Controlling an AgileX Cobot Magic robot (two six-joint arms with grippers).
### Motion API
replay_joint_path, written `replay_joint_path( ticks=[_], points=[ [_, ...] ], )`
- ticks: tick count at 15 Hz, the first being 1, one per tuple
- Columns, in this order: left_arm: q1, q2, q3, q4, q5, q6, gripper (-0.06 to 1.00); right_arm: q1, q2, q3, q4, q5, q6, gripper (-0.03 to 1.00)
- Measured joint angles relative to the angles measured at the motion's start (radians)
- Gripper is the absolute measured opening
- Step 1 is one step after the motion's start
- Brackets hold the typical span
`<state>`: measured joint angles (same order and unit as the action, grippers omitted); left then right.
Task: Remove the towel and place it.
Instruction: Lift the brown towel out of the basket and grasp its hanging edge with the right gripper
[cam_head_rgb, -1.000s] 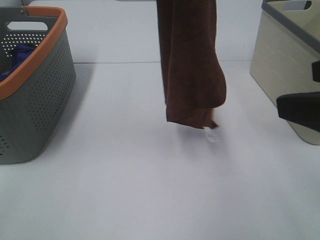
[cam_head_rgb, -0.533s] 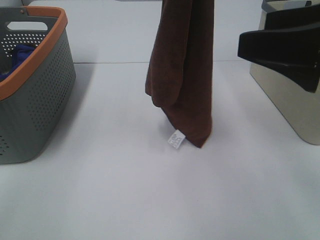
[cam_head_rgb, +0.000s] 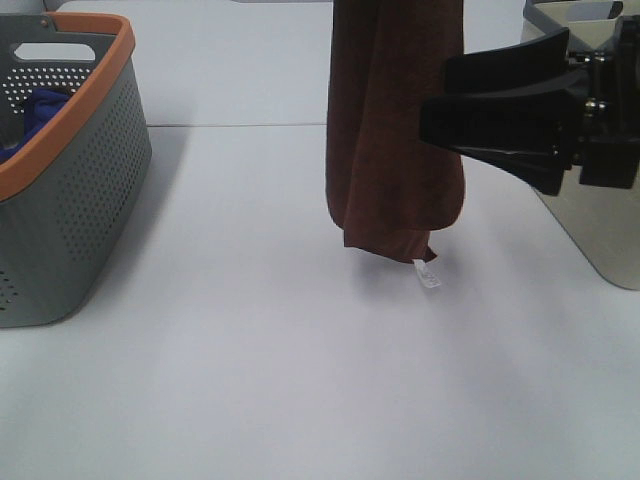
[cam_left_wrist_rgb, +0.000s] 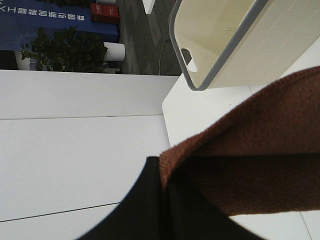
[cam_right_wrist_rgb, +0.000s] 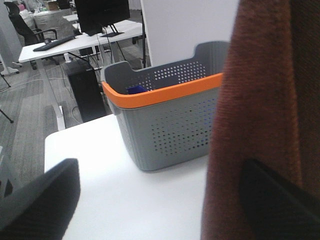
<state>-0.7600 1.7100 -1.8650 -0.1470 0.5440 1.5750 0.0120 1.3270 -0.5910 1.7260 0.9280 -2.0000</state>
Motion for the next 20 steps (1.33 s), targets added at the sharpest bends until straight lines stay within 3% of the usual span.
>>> replay_joint_path(
  ticks=[8, 20],
  points=[
    [0.000, 0.000, 0.000, -0.002, 0.001, 0.000, 0.00, 0.000, 0.118, -0.094, 0.004, -0.107, -0.069, 0.76],
    [0.000, 0.000, 0.000, -0.025, 0.001, -0.004, 0.00, 0.000, 0.264, -0.094, 0.004, 0.145, -0.095, 0.76]
  ],
)
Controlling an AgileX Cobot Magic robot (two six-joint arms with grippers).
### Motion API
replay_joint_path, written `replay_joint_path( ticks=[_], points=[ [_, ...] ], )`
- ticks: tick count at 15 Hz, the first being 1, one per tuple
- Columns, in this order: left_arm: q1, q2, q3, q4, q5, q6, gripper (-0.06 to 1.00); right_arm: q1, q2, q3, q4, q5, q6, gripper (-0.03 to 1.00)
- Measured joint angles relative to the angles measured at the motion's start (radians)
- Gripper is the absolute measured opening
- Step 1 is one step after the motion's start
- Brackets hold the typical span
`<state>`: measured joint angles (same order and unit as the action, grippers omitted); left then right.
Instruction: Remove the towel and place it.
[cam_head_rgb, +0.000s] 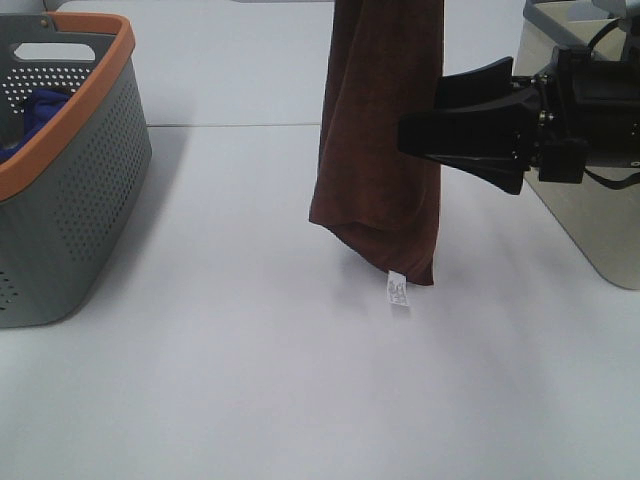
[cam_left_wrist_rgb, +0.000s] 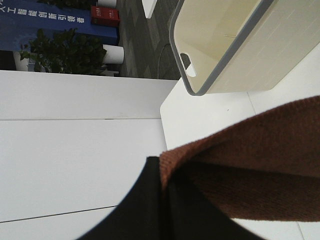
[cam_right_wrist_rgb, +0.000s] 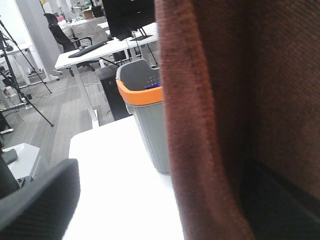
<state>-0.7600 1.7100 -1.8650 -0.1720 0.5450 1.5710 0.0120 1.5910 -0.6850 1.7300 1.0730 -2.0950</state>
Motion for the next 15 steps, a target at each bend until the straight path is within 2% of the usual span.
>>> replay_joint_path(
  ticks=[3, 7, 12, 15],
  points=[
    [0.000, 0.000, 0.000, 0.000, 0.000, -0.004, 0.00, 0.006, 0.001, 0.000, 0.001, 0.000, -0.001, 0.76],
    [0.000, 0.000, 0.000, 0.000, 0.000, -0.004, 0.00, 0.091, 0.085, -0.003, 0.000, -0.013, -0.078, 0.76],
    [0.000, 0.000, 0.000, 0.000, 0.000, -0.022, 0.00, 0.093, 0.176, -0.003, 0.001, -0.067, -0.107, 0.62],
    [-0.001, 0.000, 0.000, -0.001, 0.000, -0.026, 0.00, 0.093, 0.217, -0.004, 0.001, -0.067, -0.114, 0.60]
  ],
)
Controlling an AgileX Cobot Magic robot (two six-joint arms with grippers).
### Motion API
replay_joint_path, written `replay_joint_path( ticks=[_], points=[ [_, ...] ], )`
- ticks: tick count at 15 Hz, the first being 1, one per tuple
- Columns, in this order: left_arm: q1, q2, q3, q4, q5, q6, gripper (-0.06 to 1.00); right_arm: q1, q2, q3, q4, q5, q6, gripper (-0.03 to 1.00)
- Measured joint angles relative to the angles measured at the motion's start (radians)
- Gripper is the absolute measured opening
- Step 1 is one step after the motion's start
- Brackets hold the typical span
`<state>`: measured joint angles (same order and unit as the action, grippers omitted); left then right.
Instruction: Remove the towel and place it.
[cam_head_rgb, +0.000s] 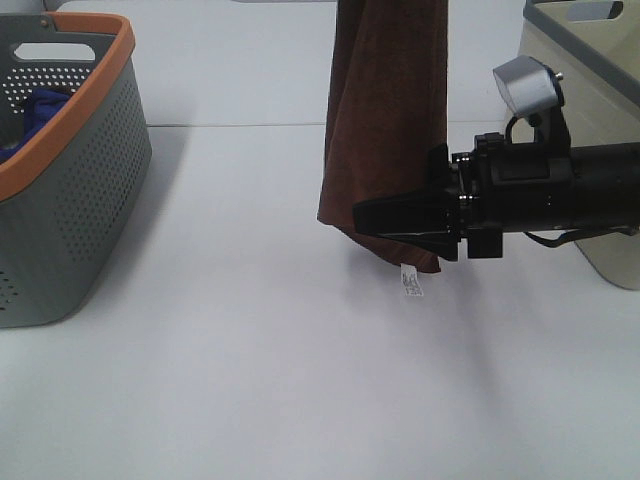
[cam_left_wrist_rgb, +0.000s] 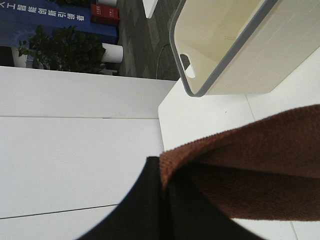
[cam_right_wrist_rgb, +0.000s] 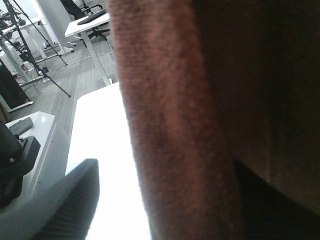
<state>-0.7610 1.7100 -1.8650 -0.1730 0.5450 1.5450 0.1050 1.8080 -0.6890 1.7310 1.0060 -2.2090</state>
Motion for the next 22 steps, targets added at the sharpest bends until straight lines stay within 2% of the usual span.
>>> replay_joint_path(
  ticks=[4, 10, 11, 13, 14, 18, 20, 22],
  points=[
    [0.000, 0.000, 0.000, 0.000, 0.000, -0.004, 0.00, 0.000, 0.009, 0.000, 0.000, -0.002, -0.007, 0.44],
    [0.000, 0.000, 0.000, 0.000, 0.000, -0.008, 0.00, 0.000, 0.009, 0.000, 0.000, -0.012, -0.007, 0.40],
    [0.000, 0.000, 0.000, 0.000, 0.000, -0.008, 0.00, 0.000, 0.009, 0.000, 0.000, -0.028, -0.007, 0.34],
    [0.000, 0.000, 0.000, 0.000, 0.004, -0.013, 0.00, 0.000, 0.009, 0.000, 0.000, -0.053, -0.005, 0.08],
    [0.000, 0.000, 0.000, 0.001, 0.016, -0.027, 0.00, 0.000, 0.009, 0.000, 0.000, -0.053, -0.003, 0.00],
    [0.045, 0.000, 0.000, 0.022, 0.116, -0.131, 0.00, 0.000, -0.006, 0.000, -0.011, -0.062, 0.088, 0.00],
    [0.085, 0.000, 0.000, 0.055, 0.137, -0.206, 0.00, 0.000, -0.071, 0.000, -0.052, -0.109, 0.187, 0.00],
    [0.109, 0.000, 0.000, 0.121, 0.165, -0.285, 0.00, 0.000, -0.160, 0.000, -0.132, -0.186, 0.259, 0.00]
  ],
)
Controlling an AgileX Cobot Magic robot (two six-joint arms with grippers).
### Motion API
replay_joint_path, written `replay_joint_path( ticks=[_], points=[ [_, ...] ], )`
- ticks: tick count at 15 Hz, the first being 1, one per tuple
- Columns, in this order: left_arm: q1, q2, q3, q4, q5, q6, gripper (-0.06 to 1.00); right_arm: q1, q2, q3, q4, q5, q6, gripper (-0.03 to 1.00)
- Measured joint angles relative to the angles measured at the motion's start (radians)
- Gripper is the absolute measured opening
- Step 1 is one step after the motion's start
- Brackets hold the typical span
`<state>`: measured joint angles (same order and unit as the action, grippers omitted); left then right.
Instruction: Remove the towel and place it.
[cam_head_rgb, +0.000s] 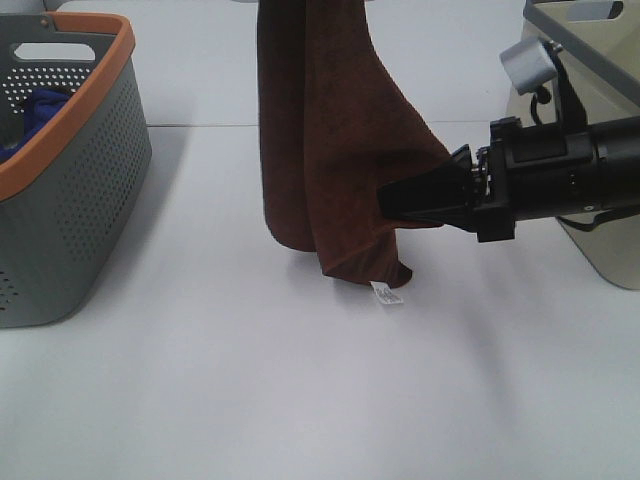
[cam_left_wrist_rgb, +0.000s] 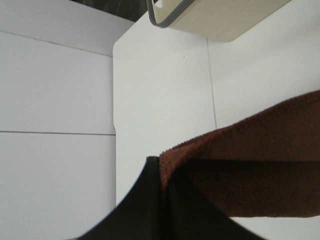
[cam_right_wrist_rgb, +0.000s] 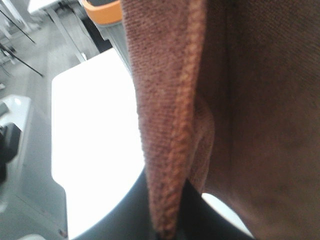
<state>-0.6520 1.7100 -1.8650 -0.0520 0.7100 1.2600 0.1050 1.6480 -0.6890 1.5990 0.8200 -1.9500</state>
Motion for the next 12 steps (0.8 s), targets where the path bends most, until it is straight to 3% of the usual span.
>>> replay_joint_path(
  ticks=[1, 4, 6, 10, 12],
  points=[
    [-0.001, 0.000, 0.000, 0.065, 0.014, -0.095, 0.00, 0.000, -0.105, 0.000, -0.092, -0.083, 0.051, 0.00],
    [-0.001, 0.000, 0.000, 0.139, 0.069, -0.294, 0.00, 0.000, -0.249, -0.005, -0.241, -0.227, 0.115, 0.00],
    [-0.001, 0.000, 0.000, 0.174, 0.114, -0.380, 0.00, 0.000, -0.298, -0.024, -0.344, -0.276, 0.160, 0.00],
    [-0.001, 0.030, 0.011, 0.288, 0.135, -0.688, 0.00, 0.000, -0.320, -0.127, -0.622, -0.333, 0.225, 0.00],
    [-0.001, 0.096, 0.011, 0.395, 0.138, -0.820, 0.00, 0.000, -0.305, -0.177, -0.701, -0.422, 0.223, 0.00]
  ],
)
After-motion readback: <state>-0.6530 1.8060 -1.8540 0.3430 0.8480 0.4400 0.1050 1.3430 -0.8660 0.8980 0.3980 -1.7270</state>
